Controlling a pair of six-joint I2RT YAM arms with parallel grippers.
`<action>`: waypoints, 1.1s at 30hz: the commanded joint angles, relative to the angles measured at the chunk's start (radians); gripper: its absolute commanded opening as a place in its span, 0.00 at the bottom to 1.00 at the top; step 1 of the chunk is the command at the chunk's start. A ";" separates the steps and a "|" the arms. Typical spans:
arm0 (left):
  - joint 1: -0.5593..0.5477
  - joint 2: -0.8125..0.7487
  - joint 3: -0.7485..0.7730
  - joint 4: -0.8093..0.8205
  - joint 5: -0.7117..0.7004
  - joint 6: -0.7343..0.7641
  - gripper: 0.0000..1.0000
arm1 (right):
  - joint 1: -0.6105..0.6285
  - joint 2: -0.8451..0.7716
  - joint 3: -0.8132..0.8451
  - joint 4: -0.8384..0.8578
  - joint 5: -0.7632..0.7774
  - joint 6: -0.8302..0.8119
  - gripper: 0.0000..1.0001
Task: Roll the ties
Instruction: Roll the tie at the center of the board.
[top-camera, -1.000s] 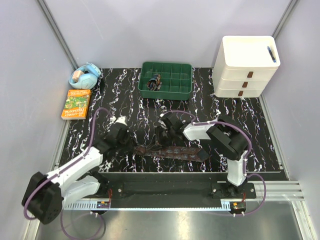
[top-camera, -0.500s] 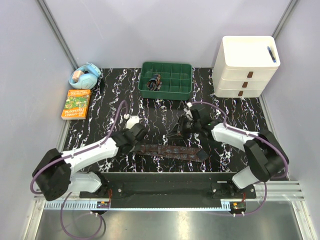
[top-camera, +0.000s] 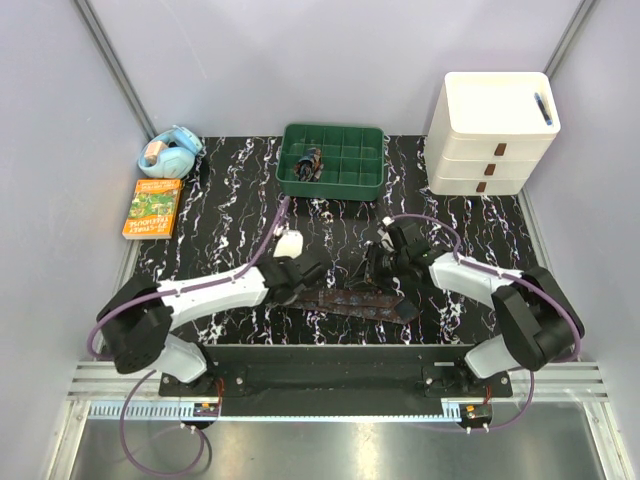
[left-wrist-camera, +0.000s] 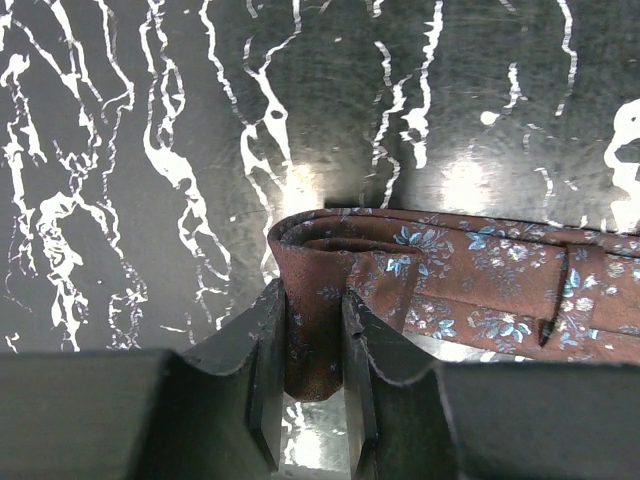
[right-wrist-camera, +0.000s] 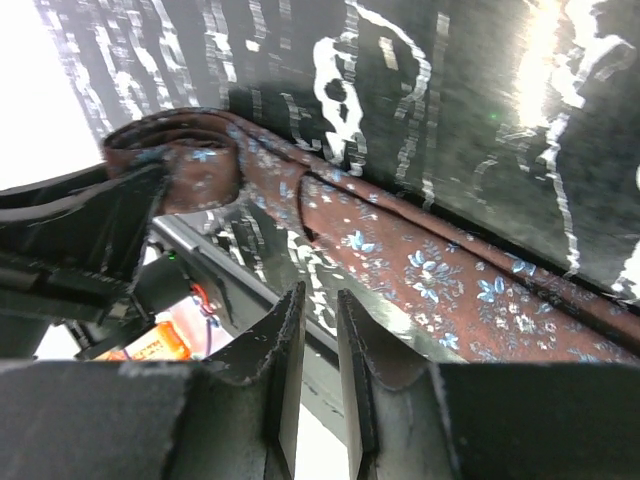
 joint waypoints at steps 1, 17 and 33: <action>-0.035 0.054 0.071 -0.036 -0.072 -0.052 0.14 | -0.005 0.037 -0.041 0.029 0.022 -0.022 0.25; -0.109 0.214 0.229 -0.137 -0.124 -0.089 0.13 | -0.003 0.149 -0.196 0.296 -0.046 0.067 0.22; -0.152 0.441 0.439 -0.524 -0.339 -0.218 0.13 | -0.008 -0.129 -0.135 -0.011 0.046 0.006 0.26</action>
